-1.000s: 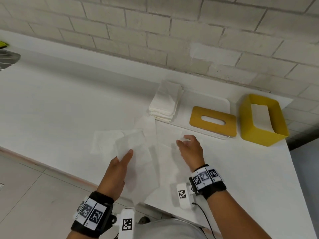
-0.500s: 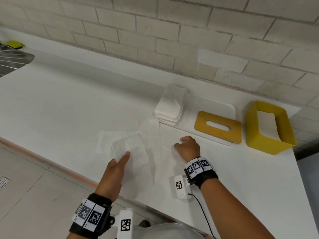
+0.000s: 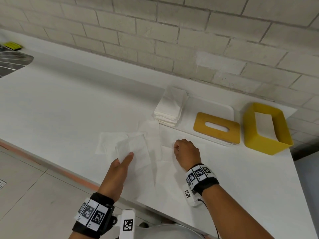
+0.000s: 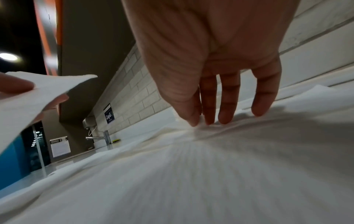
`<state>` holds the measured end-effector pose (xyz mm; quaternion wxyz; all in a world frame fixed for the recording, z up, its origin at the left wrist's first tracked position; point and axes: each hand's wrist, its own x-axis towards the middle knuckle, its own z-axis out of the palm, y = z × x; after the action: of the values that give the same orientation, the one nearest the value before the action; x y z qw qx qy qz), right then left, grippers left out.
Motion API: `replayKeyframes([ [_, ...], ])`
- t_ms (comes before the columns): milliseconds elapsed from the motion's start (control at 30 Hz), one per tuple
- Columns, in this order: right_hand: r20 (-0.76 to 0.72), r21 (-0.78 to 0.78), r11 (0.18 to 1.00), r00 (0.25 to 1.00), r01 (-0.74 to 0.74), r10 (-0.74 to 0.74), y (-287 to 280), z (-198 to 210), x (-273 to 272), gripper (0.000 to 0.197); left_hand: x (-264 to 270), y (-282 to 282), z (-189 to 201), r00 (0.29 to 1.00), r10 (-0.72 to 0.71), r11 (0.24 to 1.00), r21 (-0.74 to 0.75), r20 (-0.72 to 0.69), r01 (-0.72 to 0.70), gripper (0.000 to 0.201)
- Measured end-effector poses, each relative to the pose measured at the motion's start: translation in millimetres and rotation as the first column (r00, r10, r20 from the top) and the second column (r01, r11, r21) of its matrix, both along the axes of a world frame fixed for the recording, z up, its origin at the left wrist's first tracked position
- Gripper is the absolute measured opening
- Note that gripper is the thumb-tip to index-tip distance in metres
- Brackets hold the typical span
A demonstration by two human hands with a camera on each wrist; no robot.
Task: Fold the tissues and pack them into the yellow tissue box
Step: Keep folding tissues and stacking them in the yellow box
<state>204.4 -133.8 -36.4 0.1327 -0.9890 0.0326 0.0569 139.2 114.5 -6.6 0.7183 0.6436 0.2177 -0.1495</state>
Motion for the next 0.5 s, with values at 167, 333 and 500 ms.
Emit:
replayKeyframes([
  [167, 0.206, 0.36, 0.933, 0.975, 0.001, -0.08, -4.5, 22.1, -7.2, 0.004, 0.9, 1.6, 5.5, 1.0, -0.007, 1.0, 0.014, 0.019, 0.006, 0.031],
  [333, 0.517, 0.403, 0.915, 0.83, -0.018, -0.211, -13.8, 57.0, -35.1, 0.014, 8.1, 0.4, 16.9, 0.998, 0.001, 1.0, 0.022, 0.058, -0.003, 0.03],
  [500, 0.402, 0.419, 0.901, 0.867, 0.112, -0.294, -24.2, 93.1, -56.3, 0.029, 9.0, -15.2, 29.2, 0.985, -0.085, 0.993, 0.098, 0.152, 0.07, 0.029],
])
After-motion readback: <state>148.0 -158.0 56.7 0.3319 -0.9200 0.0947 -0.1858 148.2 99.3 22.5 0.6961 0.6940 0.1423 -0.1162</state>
